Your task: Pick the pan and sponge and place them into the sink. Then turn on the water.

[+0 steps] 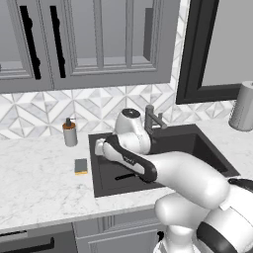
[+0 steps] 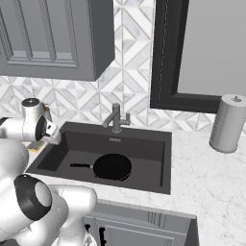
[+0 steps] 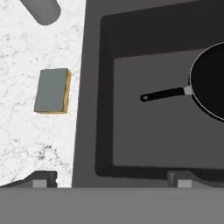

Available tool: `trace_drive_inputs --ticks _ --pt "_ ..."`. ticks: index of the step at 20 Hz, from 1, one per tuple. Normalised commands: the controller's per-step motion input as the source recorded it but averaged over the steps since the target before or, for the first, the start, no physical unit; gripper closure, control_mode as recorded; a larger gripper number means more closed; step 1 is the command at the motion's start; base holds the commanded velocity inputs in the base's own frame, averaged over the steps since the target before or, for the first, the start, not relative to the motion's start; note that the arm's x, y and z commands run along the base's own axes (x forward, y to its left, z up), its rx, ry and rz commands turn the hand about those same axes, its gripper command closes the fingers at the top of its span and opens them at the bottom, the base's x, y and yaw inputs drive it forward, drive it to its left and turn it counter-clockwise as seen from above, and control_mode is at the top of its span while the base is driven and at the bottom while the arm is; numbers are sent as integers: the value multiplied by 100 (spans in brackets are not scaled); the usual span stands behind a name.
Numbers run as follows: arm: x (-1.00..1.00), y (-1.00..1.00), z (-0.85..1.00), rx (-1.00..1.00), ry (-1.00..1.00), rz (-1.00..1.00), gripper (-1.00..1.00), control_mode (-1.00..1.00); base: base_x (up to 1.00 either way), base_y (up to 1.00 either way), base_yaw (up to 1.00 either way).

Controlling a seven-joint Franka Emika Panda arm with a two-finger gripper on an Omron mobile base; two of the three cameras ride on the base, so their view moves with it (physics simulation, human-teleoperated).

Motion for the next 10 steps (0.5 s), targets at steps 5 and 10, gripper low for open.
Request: trace_drive_inputs --ticks 5,10 --pt "15 55 0 -1 8 9 -100 -100 0 0 0" --pt "14 50 -4 -9 0 0 -100 -100 0 0 0"
